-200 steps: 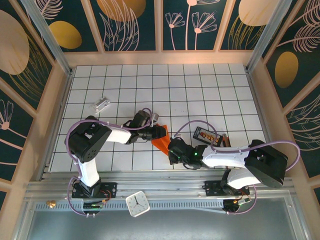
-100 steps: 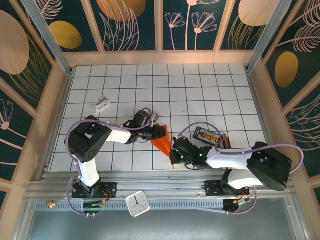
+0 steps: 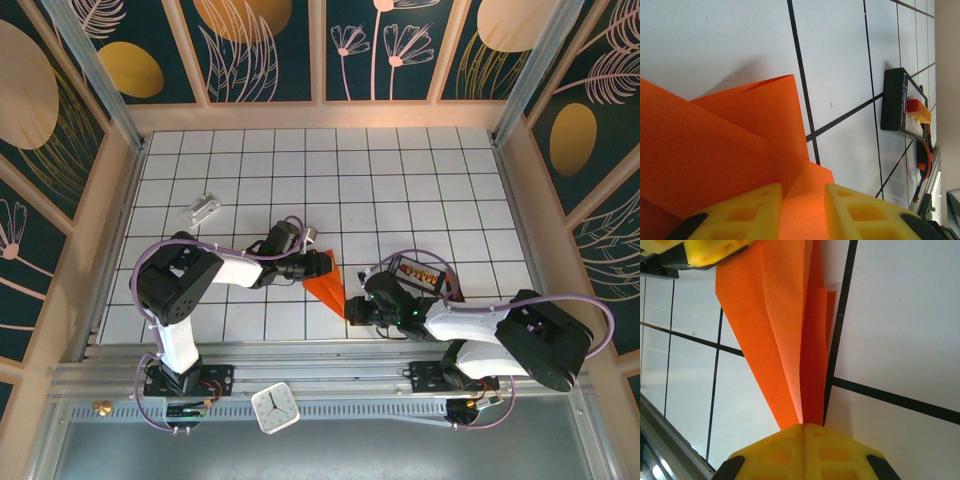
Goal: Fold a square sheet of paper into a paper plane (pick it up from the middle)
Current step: Fourth fold the wing at the center of the table.
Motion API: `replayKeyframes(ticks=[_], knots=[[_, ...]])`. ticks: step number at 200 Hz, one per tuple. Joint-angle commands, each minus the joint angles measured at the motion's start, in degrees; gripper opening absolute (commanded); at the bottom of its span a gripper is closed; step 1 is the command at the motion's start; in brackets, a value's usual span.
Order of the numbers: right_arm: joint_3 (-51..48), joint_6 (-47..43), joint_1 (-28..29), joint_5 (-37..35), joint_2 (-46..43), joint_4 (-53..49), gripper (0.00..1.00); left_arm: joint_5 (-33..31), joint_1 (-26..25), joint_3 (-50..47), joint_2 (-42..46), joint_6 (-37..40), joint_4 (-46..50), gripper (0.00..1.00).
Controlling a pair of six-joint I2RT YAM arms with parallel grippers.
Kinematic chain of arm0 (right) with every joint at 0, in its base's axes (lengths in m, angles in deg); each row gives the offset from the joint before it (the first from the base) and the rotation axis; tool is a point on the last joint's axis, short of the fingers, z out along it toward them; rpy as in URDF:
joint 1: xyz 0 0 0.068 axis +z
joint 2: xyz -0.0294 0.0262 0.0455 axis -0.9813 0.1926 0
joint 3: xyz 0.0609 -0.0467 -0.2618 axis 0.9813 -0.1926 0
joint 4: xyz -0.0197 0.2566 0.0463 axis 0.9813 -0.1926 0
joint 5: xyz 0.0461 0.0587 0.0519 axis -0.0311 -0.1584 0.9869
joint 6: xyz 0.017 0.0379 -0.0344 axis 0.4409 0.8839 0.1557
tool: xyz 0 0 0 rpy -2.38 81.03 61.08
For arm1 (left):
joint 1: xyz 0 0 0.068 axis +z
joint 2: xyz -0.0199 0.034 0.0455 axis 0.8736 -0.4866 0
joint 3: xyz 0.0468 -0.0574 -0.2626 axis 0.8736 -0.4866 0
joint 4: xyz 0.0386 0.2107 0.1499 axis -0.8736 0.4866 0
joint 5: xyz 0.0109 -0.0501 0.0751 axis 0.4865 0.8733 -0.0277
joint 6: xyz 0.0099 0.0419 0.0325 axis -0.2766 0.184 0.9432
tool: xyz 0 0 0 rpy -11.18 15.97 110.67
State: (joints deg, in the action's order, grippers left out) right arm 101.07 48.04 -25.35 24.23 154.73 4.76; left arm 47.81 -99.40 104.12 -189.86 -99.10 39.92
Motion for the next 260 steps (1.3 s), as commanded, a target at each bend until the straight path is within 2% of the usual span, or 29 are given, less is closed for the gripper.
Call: replayKeyframes(ticks=[1, 49, 107, 145, 167, 209, 260], knots=[[-1.5, 0.9, 0.0, 2.8, 1.0, -1.2, 0.05, -4.0, 1.2, -1.8, -2.8, 1.6, 6.3, 0.3], [-0.2, -0.5, 0.0, 2.6, 1.8, -3.9, 0.09, -4.1, 1.2, -1.5, -3.0, 1.8, 6.3, 0.3], [3.5, -4.7, -0.9, 1.0, -6.0, -11.9, 0.23, -3.9, 1.2, -1.4, -3.3, 2.0, 6.3, 0.3], [6.5, -7.8, -2.4, 1.5, -8.0, -13.7, 0.26, -3.7, 1.2, -1.5, -3.3, 2.1, 6.3, 0.3], [8.8, -9.1, -2.4, 2.2, -6.3, -13.3, 0.25, -3.8, 1.2, -1.6, -3.3, 2.0, 6.2, 0.29], [10.9, -10.3, -2.3, 4.2, -0.8, -10.8, 0.15, -3.6, 1.2, -1.3, -3.4, 2.0, 6.3, 0.3], [13.0, -11.3, -1.8, 5.5, 5.6, -10.6, 0.12, -3.7, 1.2, -1.1, -3.4, 2.2, 6.9, 0.3]])
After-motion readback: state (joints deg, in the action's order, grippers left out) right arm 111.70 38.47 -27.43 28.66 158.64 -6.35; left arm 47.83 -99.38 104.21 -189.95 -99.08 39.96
